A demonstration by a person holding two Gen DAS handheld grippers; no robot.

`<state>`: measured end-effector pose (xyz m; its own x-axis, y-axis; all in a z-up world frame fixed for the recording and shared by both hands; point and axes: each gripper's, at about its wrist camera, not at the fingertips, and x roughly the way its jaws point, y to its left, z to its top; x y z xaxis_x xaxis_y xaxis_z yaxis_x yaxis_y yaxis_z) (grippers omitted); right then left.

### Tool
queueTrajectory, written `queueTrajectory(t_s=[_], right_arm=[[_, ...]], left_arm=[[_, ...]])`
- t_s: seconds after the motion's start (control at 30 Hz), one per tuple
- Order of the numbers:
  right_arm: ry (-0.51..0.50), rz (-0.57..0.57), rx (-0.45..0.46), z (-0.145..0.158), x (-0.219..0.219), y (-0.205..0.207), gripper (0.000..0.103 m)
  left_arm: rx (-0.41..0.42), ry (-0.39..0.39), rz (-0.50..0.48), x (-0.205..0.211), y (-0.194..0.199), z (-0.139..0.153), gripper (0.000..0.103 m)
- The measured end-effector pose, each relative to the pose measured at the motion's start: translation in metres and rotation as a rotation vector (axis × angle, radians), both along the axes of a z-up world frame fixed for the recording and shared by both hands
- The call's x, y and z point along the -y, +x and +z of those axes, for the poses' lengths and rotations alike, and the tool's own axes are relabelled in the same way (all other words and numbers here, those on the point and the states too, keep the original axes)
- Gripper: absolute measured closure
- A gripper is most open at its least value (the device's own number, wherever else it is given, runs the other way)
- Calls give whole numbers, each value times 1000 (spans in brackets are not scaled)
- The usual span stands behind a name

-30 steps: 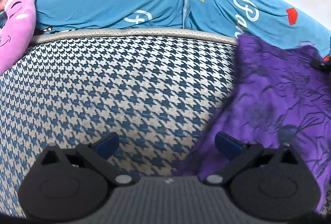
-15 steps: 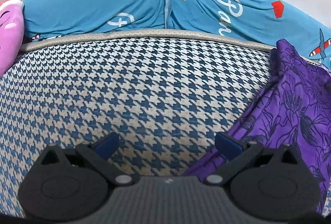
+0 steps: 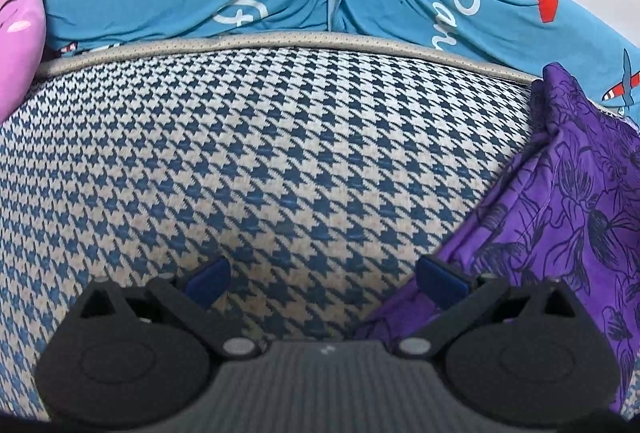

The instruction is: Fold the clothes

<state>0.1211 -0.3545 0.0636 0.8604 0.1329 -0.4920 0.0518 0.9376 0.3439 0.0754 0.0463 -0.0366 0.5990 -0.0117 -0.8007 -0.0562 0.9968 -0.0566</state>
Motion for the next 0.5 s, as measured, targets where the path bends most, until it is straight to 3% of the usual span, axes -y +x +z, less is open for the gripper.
queueTrajectory(t_s=[0.5], right_arm=[[-12,203,-85,-29,-71,-57,64]], left_arm=[[-32,-45,14,-32,-18,10,1]])
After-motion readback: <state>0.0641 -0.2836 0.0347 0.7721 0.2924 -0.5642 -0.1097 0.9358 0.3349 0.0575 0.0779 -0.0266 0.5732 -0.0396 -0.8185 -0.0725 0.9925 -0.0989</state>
